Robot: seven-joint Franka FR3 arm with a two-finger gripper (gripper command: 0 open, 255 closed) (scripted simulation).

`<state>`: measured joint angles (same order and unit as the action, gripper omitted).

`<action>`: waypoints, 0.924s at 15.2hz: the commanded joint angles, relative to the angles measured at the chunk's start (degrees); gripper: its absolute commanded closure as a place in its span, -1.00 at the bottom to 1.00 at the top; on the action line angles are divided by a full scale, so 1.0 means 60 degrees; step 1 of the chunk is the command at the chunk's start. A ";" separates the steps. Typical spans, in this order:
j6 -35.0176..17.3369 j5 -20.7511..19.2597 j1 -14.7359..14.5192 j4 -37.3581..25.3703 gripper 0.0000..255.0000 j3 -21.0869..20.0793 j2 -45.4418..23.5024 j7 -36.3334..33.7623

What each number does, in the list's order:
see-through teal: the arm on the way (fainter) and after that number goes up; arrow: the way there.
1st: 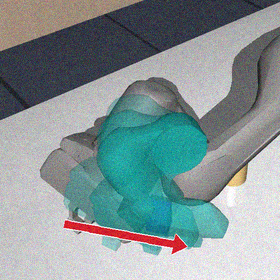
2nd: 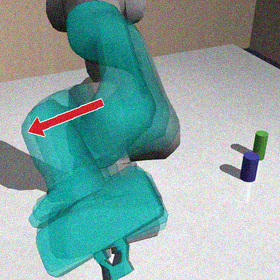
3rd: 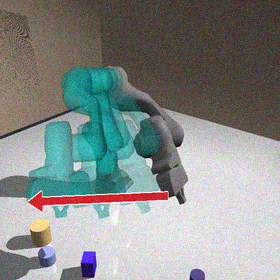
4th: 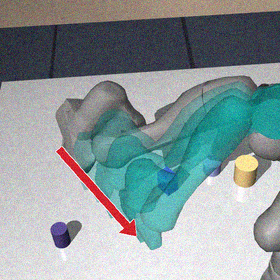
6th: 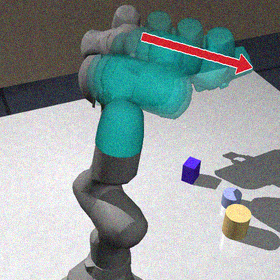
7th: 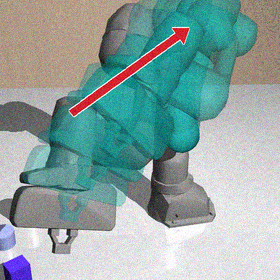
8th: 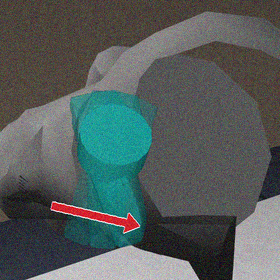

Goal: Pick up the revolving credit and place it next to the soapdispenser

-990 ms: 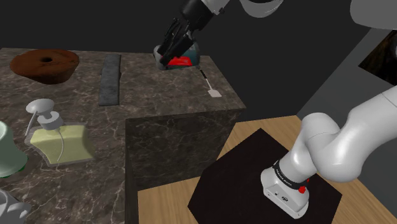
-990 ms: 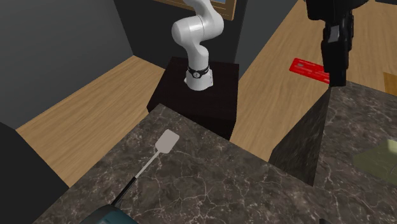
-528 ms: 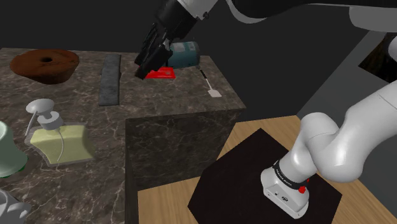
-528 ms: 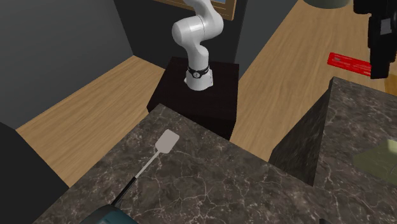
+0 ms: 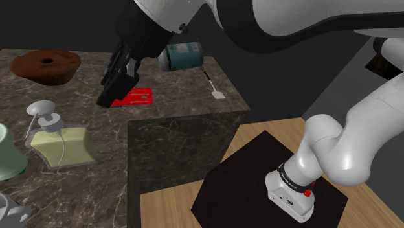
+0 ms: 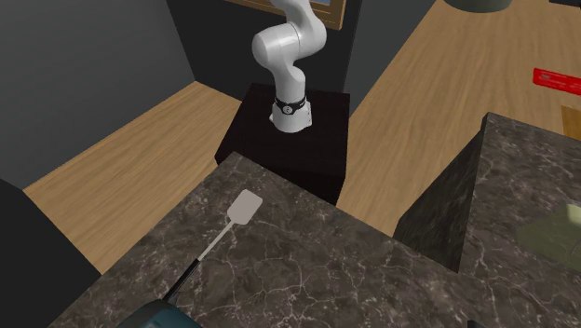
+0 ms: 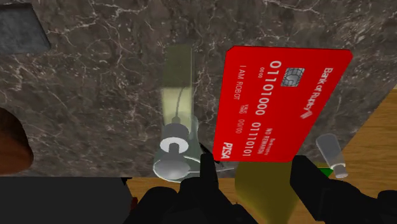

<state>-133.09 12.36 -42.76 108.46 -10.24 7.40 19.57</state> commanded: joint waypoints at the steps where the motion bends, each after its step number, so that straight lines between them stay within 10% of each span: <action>1: -0.0072 -0.0371 -0.0128 -0.0459 1.00 -0.0296 -0.0445 -0.0605; 14: 0.0469 -0.3172 -0.1680 -0.4183 1.00 -0.1254 -0.3610 -0.4046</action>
<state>-130.23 -5.97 -52.32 84.01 -17.73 -13.55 -3.90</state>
